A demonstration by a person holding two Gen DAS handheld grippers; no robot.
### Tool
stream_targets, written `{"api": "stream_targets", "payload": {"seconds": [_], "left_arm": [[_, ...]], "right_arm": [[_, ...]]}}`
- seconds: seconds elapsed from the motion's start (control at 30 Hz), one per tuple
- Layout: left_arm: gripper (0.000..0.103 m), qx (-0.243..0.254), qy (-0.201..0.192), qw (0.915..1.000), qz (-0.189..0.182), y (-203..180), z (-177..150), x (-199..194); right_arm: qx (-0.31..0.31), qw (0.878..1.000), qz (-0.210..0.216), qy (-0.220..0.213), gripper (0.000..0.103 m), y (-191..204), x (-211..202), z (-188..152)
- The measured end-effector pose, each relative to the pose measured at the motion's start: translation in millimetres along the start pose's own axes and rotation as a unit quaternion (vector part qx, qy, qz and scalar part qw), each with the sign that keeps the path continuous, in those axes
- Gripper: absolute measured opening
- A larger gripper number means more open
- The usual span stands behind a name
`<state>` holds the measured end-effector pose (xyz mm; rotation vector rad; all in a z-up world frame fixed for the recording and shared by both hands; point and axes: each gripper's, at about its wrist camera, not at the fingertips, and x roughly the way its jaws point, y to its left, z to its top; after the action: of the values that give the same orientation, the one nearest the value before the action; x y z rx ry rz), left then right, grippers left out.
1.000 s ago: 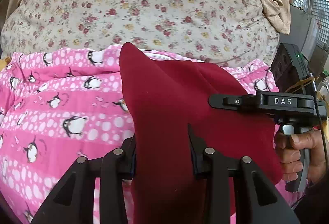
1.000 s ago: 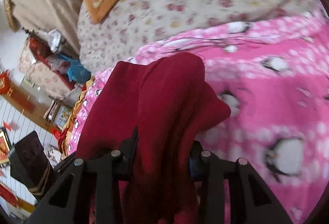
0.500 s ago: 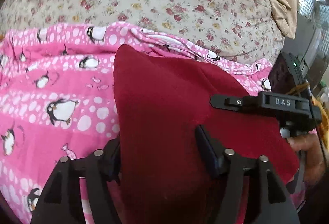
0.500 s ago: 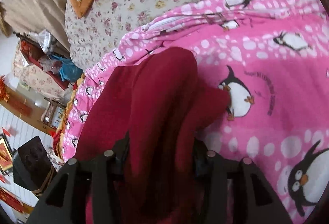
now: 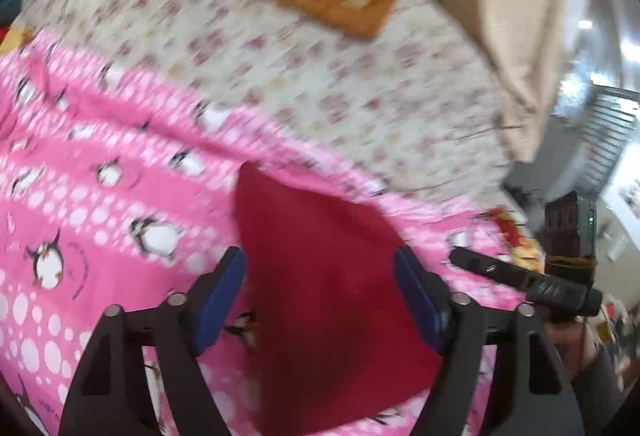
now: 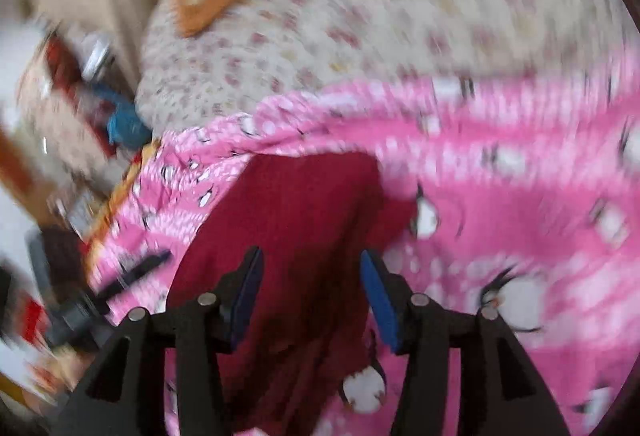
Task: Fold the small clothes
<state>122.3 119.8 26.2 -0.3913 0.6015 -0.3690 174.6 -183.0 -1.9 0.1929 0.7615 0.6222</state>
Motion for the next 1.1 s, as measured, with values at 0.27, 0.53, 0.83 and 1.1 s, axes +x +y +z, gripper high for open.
{"api": "stream_targets", "payload": {"seconds": [0.27,0.53,0.83,1.1], "left_arm": [[0.0,0.036,0.098,0.9926,0.061,-8,-48,25],[0.0,-0.004,0.102,0.994,0.04,-10,-29,25],[0.0,-0.003,0.058,0.9909,0.122,-15,65,88],[0.0,-0.046,0.146,0.9705,0.186,32,60,182]], "right_arm": [[-0.185,0.976,-0.076,0.089,0.004,65,28,-32],[-0.153,0.977,-0.082,0.124,0.0,40,39,-46],[-0.086,0.986,-0.141,-0.008,0.018,46,27,28],[-0.07,0.983,-0.15,0.085,0.018,12,119,33]]}}
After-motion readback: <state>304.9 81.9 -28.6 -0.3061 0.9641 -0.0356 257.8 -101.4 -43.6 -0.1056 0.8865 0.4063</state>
